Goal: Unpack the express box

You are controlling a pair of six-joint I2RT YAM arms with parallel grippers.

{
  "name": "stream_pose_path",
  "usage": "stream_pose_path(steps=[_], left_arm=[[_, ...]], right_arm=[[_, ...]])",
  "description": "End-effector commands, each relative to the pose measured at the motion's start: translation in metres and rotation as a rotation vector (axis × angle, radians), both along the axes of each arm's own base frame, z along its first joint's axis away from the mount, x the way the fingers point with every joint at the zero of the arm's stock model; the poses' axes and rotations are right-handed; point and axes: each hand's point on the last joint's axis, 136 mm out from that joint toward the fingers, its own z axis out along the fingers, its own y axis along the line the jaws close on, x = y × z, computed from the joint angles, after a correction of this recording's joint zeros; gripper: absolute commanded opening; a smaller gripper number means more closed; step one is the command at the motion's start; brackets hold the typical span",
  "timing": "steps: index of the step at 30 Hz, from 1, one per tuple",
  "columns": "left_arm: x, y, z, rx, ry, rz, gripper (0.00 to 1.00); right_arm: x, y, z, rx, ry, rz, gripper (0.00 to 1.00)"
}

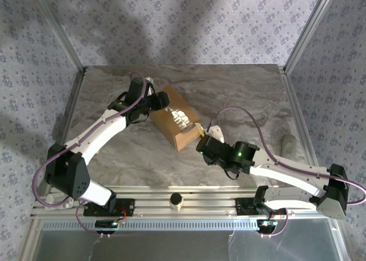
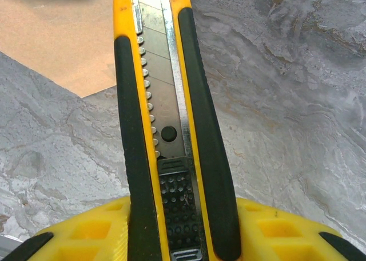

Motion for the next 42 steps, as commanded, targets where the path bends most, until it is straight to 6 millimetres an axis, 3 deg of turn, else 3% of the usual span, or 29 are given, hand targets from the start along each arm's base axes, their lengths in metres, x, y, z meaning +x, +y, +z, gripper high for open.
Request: stream_pose_path(steps=[1,42], left_arm=[[0.0006,-0.0009,0.0043,-0.018,0.007,-0.003,0.63],[0.0009,-0.0022,0.0063,-0.027,0.005,-0.007,0.63]], right_arm=[[0.0039,0.0005,0.0151,0.025,-0.036,-0.027,0.00],[0.0059,-0.0012,0.0120,-0.008,-0.029,-0.048,0.00]])
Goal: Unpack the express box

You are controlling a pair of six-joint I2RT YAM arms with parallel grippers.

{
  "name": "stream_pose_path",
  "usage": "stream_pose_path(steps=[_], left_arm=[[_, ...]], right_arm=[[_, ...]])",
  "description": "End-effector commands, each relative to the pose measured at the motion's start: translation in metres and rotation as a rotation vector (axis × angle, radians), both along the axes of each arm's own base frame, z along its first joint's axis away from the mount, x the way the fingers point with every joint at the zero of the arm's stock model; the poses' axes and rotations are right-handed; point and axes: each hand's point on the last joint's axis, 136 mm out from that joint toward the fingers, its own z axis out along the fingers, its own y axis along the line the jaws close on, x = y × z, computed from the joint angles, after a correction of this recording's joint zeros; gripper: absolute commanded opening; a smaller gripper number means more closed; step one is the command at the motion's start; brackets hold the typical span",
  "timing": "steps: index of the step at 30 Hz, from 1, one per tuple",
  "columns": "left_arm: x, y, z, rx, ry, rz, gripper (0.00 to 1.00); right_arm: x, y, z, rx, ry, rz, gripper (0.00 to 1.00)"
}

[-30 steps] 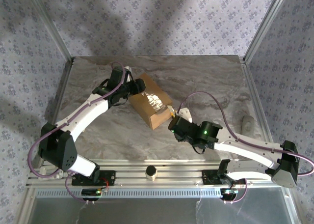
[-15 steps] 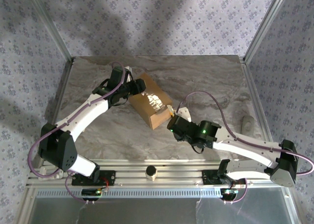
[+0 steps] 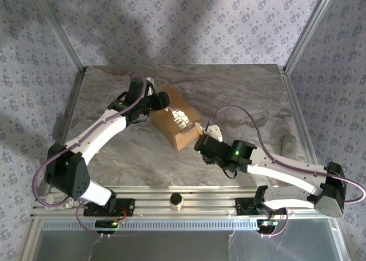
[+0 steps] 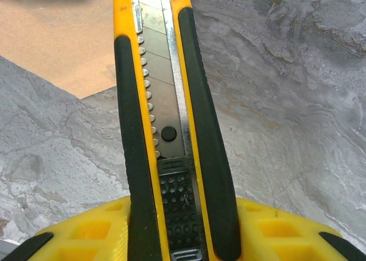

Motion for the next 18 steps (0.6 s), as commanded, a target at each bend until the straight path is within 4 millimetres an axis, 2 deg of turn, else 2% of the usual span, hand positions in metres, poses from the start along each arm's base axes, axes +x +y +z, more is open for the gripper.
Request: stream_pose_path(steps=[1,18], left_arm=[[0.0027,0.0004,0.0066,-0.015,-0.003,0.006,0.63],[0.0020,-0.0001,0.0057,-0.019,0.003,0.006,0.64]], right_arm=[[0.0038,-0.0050,0.0126,0.004,-0.039,-0.039,0.00],[0.0044,-0.0006,0.0132,0.006,-0.041,-0.025,0.00]])
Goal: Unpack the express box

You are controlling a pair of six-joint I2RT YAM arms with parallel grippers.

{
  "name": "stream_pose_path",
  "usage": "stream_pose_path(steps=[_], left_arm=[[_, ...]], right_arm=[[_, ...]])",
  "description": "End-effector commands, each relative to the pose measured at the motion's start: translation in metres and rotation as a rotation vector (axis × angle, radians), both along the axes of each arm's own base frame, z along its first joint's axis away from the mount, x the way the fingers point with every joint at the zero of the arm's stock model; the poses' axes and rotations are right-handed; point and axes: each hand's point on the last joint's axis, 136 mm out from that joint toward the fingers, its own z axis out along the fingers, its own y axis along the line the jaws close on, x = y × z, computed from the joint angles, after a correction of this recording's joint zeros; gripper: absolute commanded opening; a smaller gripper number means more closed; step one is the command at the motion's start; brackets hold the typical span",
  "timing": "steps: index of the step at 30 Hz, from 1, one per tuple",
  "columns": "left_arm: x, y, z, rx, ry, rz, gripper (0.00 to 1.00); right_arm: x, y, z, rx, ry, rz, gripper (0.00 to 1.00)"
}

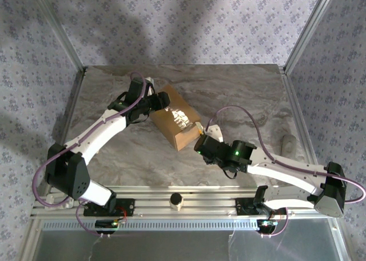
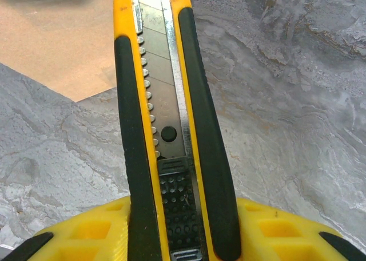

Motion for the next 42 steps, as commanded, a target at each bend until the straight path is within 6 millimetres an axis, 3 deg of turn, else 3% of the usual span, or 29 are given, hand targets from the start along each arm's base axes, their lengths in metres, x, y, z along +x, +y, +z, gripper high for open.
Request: stream_pose_path(steps=[1,28,37,42], left_arm=[[0.002,0.000,0.006,-0.020,0.002,0.005,0.64],[0.004,0.002,0.015,0.002,-0.017,-0.005,0.64],[0.036,0.036,0.048,0.094,-0.068,0.040,0.65],[0.068,0.052,0.043,0.144,-0.060,0.061,0.64]], right_arm=[[0.004,0.002,0.012,0.012,-0.030,-0.014,0.00],[0.006,0.006,0.015,0.004,-0.034,-0.006,0.00],[0.006,0.004,0.014,0.000,-0.031,-0.014,0.00],[0.007,0.005,0.014,-0.005,-0.030,-0.010,0.00]])
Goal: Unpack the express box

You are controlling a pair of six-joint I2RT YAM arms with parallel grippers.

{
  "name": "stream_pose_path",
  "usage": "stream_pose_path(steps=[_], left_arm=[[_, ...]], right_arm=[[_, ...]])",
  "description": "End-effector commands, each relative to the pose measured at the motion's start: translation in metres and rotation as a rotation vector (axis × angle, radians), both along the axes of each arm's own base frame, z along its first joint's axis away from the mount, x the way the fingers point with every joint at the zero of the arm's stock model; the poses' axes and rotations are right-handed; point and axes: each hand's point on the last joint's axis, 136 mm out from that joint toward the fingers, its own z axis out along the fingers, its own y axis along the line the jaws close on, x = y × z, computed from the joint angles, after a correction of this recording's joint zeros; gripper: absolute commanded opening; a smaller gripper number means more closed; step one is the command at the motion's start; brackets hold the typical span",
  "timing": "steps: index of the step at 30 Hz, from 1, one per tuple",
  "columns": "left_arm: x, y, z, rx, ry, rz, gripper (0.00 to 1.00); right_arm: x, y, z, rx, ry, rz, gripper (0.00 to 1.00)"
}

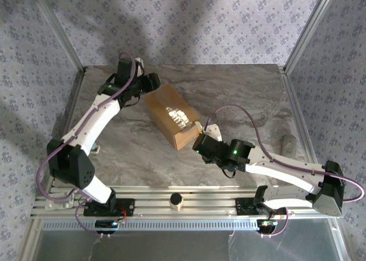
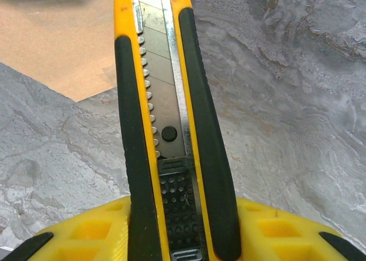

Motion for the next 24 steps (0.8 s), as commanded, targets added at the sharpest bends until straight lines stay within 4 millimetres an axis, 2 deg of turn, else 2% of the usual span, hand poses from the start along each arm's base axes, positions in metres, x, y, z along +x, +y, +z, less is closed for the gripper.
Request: stream_pose_path(steps=[1,5,10,17,24], left_arm=[[0.017,0.011,-0.020,0.075,0.043,0.002,0.64],[0.040,0.017,-0.041,0.096,0.093,0.010,0.62],[0.055,0.017,-0.069,0.120,0.098,0.025,0.60],[0.050,0.006,-0.094,0.059,0.140,-0.005,0.59],[0.039,-0.007,-0.100,0.011,0.142,-0.038,0.59]], right_arm=[[0.005,0.002,0.013,0.001,-0.033,-0.010,0.00],[0.006,0.003,0.013,0.001,-0.031,-0.010,0.00],[0.006,0.003,0.011,-0.010,-0.025,-0.010,0.00],[0.007,0.003,0.013,-0.017,-0.026,-0.011,0.00],[0.010,0.008,0.015,-0.026,-0.022,0.004,0.00]])
